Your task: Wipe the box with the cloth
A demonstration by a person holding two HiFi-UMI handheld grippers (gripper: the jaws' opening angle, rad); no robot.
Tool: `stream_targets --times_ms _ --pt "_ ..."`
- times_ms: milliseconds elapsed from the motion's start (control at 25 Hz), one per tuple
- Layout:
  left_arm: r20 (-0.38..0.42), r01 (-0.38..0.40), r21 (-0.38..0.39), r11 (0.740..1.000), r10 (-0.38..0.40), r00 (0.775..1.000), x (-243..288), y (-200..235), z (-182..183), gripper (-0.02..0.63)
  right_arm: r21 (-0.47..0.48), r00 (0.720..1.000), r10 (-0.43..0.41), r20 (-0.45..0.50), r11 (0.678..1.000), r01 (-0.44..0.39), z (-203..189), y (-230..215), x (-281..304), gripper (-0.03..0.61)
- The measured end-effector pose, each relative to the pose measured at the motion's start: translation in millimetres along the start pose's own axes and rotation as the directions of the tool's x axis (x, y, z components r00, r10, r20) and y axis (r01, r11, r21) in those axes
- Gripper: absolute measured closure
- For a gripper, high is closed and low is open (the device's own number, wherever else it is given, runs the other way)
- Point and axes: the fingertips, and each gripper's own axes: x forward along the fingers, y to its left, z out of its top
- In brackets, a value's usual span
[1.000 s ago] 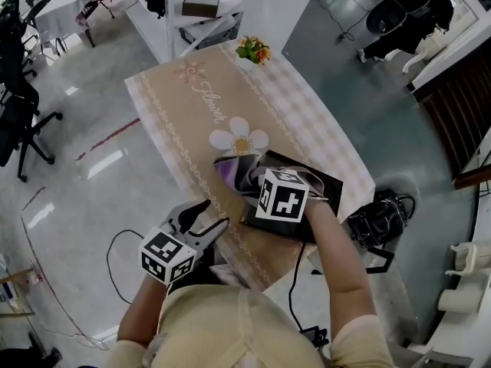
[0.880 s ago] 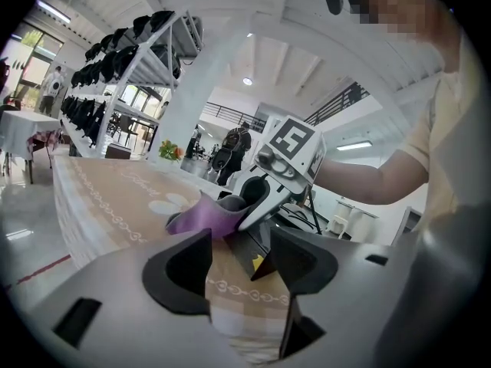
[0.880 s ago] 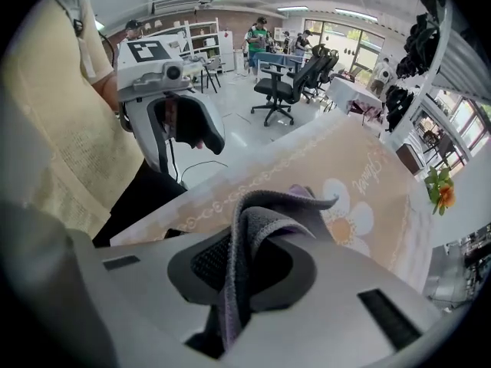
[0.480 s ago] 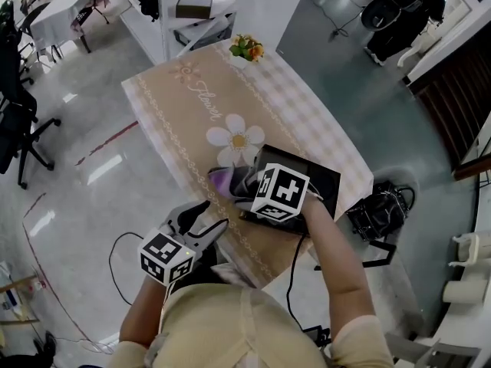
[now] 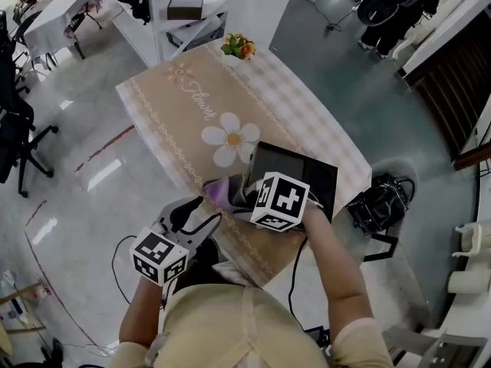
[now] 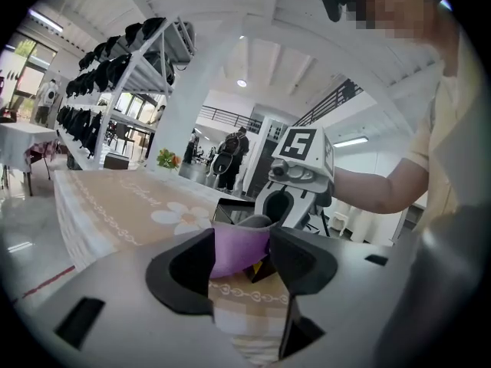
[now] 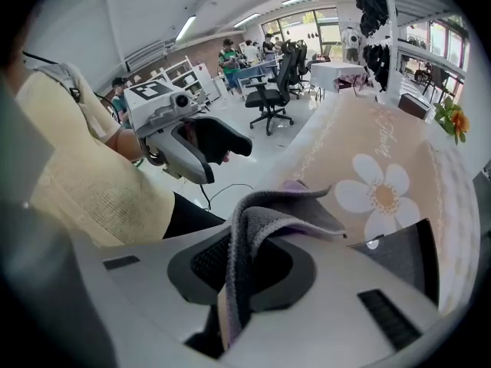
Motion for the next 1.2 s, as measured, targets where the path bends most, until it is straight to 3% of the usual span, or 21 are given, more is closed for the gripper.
stream_targets --times_ms 800,1040,1200 --pt "0.016 0.049 0.087 0.995 -0.050 0.999 10.4 -16.9 40.1 0.382 0.059 0.979 -0.075 0.188 0.996 0.065 -16.5 31.5 -31.3 0.523" --pt "0.007 0.109 0.121 0.987 -0.111 0.994 23.3 -33.2 54.1 0.382 0.096 0.953 -0.128 0.276 0.990 0.105 -23.0 37.7 -50.6 0.523" --pt "-0.001 0.144 0.131 0.981 -0.145 0.989 34.4 -40.6 64.0 0.382 0.117 0.920 -0.139 0.366 0.988 0.103 -25.4 43.8 -63.8 0.523"
